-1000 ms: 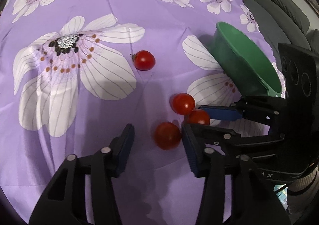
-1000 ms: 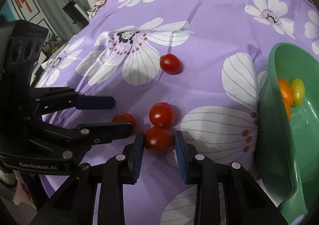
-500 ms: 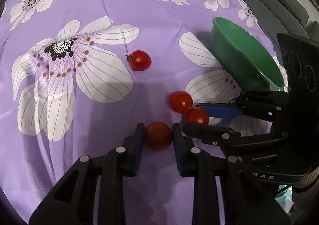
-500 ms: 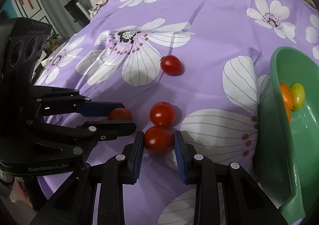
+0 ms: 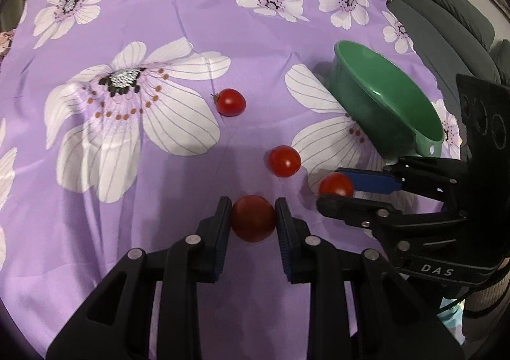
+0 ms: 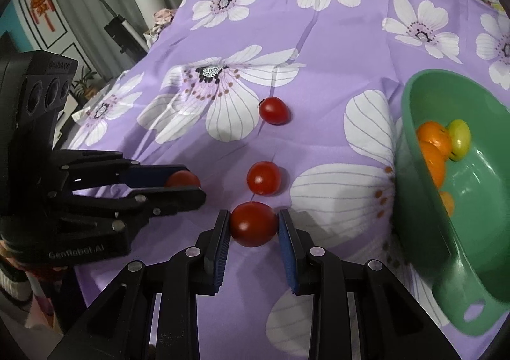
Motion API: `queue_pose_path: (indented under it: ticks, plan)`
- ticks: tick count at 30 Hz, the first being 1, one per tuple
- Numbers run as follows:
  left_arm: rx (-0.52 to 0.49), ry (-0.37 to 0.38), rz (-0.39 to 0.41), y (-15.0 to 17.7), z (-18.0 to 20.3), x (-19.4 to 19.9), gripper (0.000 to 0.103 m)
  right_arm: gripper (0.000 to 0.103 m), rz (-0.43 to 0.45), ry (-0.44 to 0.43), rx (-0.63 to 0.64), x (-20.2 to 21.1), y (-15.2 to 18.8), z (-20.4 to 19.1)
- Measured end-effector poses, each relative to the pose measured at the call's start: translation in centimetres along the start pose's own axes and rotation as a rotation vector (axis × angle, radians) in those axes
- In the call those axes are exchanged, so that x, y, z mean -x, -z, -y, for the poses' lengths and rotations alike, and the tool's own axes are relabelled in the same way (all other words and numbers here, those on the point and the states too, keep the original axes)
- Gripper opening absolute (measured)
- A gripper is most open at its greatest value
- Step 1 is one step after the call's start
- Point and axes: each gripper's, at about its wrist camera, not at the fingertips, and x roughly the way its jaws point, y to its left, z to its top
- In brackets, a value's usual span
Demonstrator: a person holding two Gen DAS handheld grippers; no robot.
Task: Organize fruits
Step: 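Close the left tool on a red cherry tomato while the right tool grasps another, then carry both held cherry tomatoes over the green bowl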
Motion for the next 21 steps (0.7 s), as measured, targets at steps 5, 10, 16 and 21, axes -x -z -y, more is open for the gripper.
queue_pose_path:
  ticks: [5, 10, 16, 21]
  plan:
    - [-0.007, -0.027, 0.019, 0.5, 0.4, 0.9, 0.027, 0.032, 0.03, -0.007, -0.013, 1.1, 0.5, -0.3]
    - [-0.014, -0.031, 0.033, 0.7, 0.8, 1.5, 0.027, 0.032, 0.049, -0.005, -0.01, 1.9, 0.6, -0.7]
    - [-0.035, -0.038, 0.04, 0.5, 1.4, 1.9, 0.027, 0.032, 0.088, -0.006, -0.012, 3.2, 0.5, -0.8]
    - [-0.053, -0.048, 0.052, 0.3, 2.1, 2.3, 0.027, 0.032, 0.121, -0.003, -0.023, 4.1, 0.5, -0.5]
